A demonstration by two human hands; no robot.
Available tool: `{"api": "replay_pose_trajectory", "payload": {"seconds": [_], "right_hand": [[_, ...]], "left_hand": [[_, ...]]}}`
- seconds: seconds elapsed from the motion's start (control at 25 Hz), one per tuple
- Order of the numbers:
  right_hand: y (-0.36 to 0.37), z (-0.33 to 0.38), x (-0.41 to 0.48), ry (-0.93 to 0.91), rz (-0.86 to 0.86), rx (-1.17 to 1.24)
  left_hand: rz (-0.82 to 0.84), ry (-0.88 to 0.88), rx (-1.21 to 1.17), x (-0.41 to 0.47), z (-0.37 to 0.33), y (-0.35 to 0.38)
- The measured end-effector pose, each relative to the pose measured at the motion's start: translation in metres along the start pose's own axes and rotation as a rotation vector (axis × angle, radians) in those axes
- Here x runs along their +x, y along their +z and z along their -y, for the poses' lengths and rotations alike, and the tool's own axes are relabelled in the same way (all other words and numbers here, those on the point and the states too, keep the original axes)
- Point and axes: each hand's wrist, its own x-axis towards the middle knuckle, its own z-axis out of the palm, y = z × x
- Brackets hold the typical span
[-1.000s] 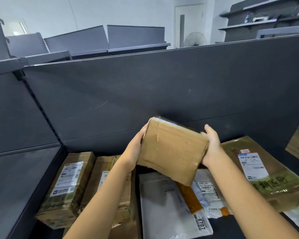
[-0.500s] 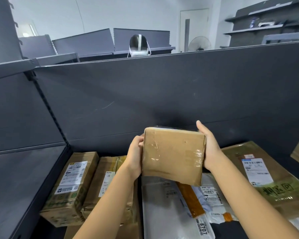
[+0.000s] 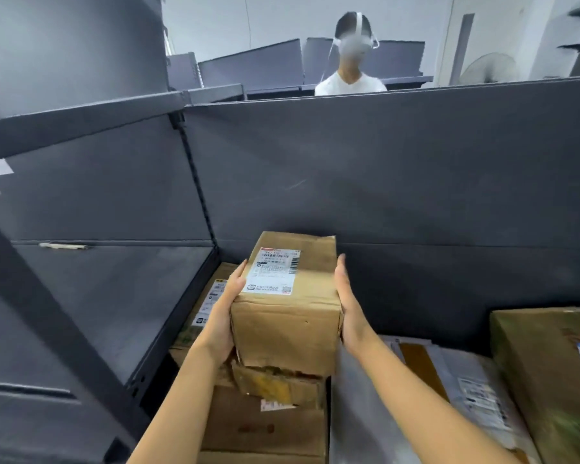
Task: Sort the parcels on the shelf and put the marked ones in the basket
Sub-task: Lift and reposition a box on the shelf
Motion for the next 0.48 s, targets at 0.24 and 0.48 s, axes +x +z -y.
{"api": "replay_pose_trajectory", "payload": {"seconds": [0.24, 0.48], "right_hand": [[0.026, -0.03, 0.017, 0.02, 0.011, -0.071], [0.01, -0.035, 0.033, 0.074, -0.002, -0.317]], "left_hand": [[-0.171, -0.212, 0.032, -0.004, 0.003, -0.031], [-0.606, 0.088, 0.472, 0.001, 0.005, -0.023]]}}
